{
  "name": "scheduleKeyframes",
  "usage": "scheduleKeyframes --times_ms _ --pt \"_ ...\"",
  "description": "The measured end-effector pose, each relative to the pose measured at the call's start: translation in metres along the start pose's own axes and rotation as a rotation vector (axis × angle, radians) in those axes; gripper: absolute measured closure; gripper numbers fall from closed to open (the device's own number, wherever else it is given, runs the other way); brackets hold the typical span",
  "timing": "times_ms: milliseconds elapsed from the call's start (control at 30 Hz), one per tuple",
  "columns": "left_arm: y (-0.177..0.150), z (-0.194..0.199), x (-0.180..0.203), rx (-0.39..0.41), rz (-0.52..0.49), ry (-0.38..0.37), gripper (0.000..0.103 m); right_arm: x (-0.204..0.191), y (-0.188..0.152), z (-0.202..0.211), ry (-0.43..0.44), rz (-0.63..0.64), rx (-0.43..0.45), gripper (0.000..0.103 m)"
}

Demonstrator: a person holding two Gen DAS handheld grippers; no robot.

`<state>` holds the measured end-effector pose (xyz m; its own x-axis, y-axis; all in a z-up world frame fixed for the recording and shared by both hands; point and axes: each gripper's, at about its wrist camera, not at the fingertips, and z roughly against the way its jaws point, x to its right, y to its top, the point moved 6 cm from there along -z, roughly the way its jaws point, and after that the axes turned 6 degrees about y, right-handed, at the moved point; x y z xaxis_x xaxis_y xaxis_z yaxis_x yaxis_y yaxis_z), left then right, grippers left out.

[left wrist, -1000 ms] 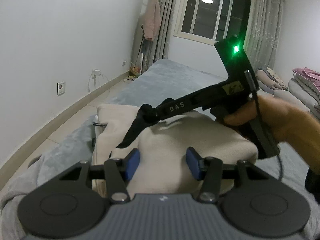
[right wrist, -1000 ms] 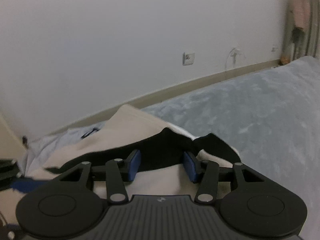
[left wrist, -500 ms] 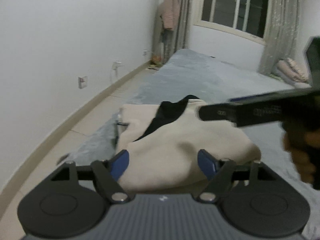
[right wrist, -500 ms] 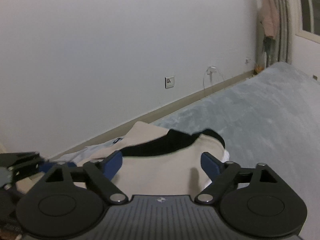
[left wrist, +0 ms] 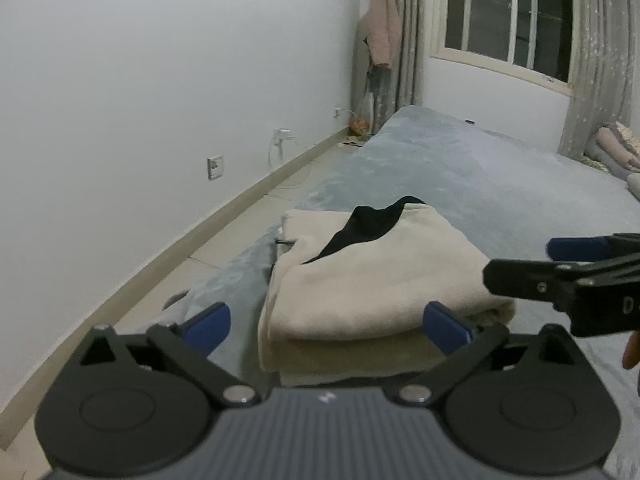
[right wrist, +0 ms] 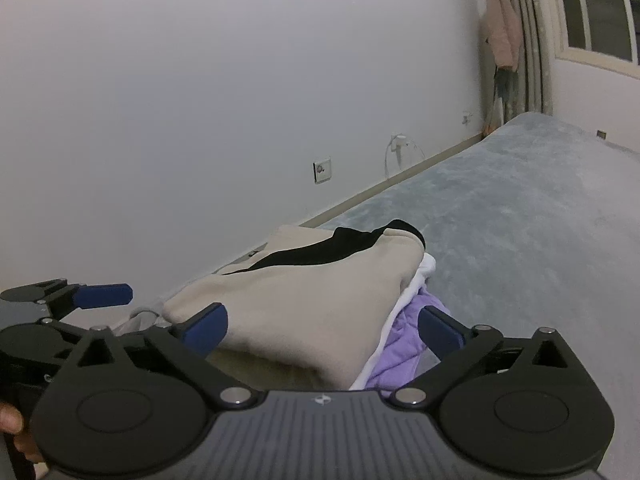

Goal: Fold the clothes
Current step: 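Open both grippers and withdraw them from the stacked shirt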

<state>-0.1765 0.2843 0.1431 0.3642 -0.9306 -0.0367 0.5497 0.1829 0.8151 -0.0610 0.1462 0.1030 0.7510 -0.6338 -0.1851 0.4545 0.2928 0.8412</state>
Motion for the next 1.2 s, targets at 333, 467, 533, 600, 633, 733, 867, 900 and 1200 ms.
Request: scheduleKeyframes --times_ms 333,467,533,600,633,733,867,900,1200 --pt "-0.012 0.028 0.013 -0.009 -0.016 0.081 0.0 -0.003 -0.012 0.032 -0.02 -0.004 0.027 0.0" --pt "-0.019 0.042 0.015 0.002 -0.007 0.108 0.0 -0.005 -0.016 0.046 -0.02 0.01 0.024 0.0" --pt "-0.022 0.049 0.016 0.006 0.0 0.111 0.0 -0.008 -0.018 0.052 -0.022 0.007 0.024 0.0" --pt "-0.025 0.056 0.015 0.012 0.006 0.111 0.0 -0.011 -0.018 0.056 -0.027 0.007 0.026 0.0" --pt "-0.026 0.06 0.014 0.019 0.005 0.113 0.0 -0.014 -0.019 0.059 -0.028 0.011 0.026 0.0" --pt "-0.031 0.069 0.014 0.029 -0.005 0.121 0.0 -0.021 -0.025 0.062 -0.033 0.03 0.02 0.0" --pt "-0.039 0.068 0.014 0.005 -0.015 0.122 0.0 -0.025 -0.039 0.059 -0.068 0.033 -0.005 0.0" --pt "-0.041 0.067 0.013 -0.004 -0.01 0.121 0.0 -0.024 -0.042 0.058 -0.075 0.024 -0.013 0.0" --pt "-0.042 0.039 0.012 -0.033 -0.01 0.178 0.0 -0.014 -0.039 0.049 -0.088 0.028 0.01 0.0"
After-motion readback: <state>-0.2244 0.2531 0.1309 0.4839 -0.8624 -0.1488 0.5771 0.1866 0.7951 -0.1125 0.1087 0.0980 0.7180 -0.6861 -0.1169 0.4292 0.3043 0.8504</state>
